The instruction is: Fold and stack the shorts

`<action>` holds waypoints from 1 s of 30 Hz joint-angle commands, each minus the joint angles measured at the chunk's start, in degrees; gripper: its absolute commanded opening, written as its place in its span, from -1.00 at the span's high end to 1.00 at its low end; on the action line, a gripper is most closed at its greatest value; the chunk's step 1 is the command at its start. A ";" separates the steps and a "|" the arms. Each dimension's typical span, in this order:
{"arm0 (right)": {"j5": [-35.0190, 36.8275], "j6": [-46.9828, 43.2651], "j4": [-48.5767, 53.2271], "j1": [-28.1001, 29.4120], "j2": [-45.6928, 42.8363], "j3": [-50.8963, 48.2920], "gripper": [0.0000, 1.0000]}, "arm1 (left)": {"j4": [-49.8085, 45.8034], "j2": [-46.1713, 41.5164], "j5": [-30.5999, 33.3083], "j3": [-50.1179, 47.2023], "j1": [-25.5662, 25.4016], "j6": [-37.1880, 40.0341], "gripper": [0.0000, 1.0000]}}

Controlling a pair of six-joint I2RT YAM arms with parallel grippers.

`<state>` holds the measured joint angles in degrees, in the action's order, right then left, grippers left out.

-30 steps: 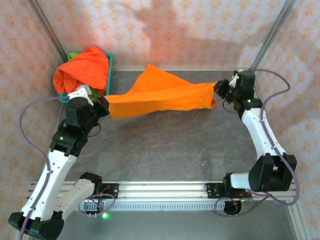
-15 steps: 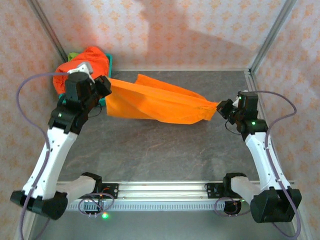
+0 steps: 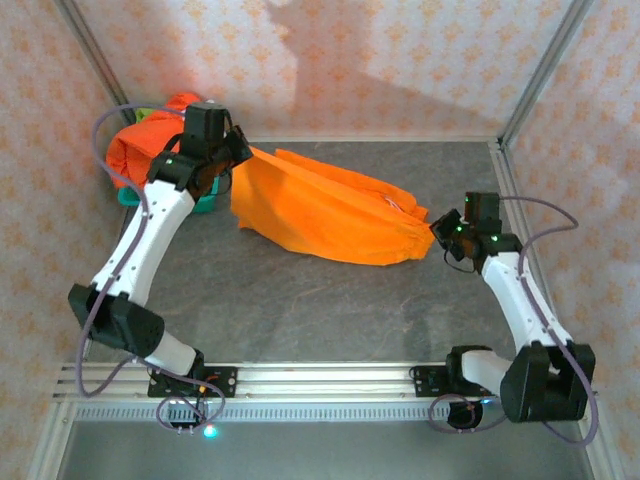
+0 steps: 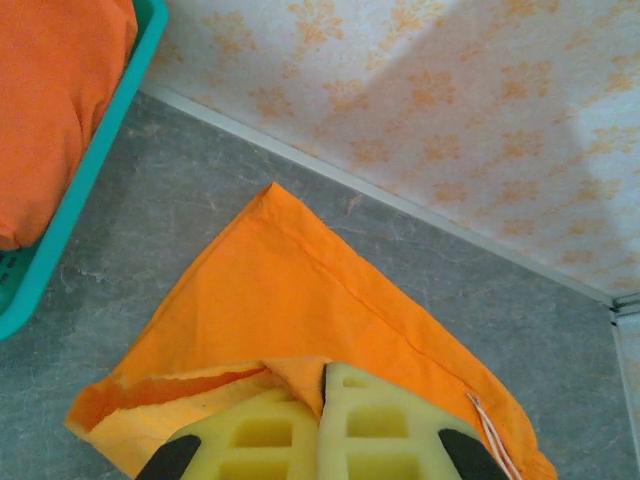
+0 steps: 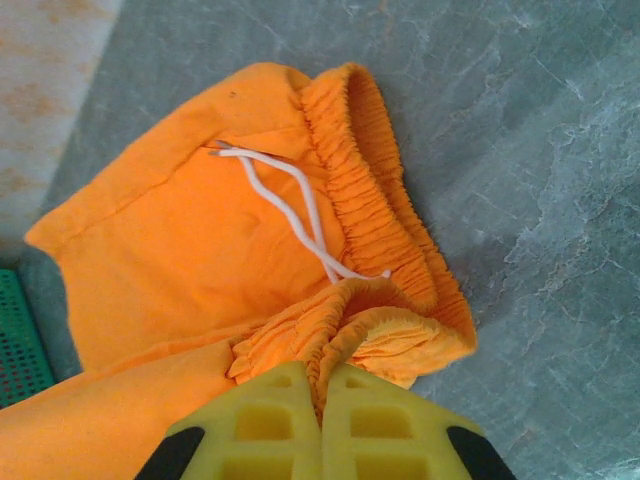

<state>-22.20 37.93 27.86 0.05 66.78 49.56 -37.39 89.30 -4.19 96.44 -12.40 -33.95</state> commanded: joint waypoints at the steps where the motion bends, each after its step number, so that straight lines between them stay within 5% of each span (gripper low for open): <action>1: 4.97 0.12 0.32 -0.84 4.17 3.85 0.99 | -1.90 3.89 4.79 5.63 0.54 1.17 1.00; 21: 5.49 0.65 -1.76 -1.63 25.08 19.53 0.79 | -13.05 37.00 11.23 38.65 1.56 -1.36 1.00; 26: 4.85 1.92 -1.05 -2.39 31.80 26.72 0.58 | -12.55 45.51 8.01 46.53 3.06 -5.55 1.00; 28: 3.61 2.42 -1.13 -2.68 35.23 30.49 0.32 | -11.01 48.68 5.40 49.65 3.85 -8.20 0.96; 30: 2.07 2.85 -0.96 -3.04 38.01 35.00 0.06 | -9.34 51.59 3.22 53.00 4.86 -10.93 0.56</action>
<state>-19.92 40.16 26.24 -2.26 102.28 79.48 -48.16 138.58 1.37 144.62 -9.54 -39.62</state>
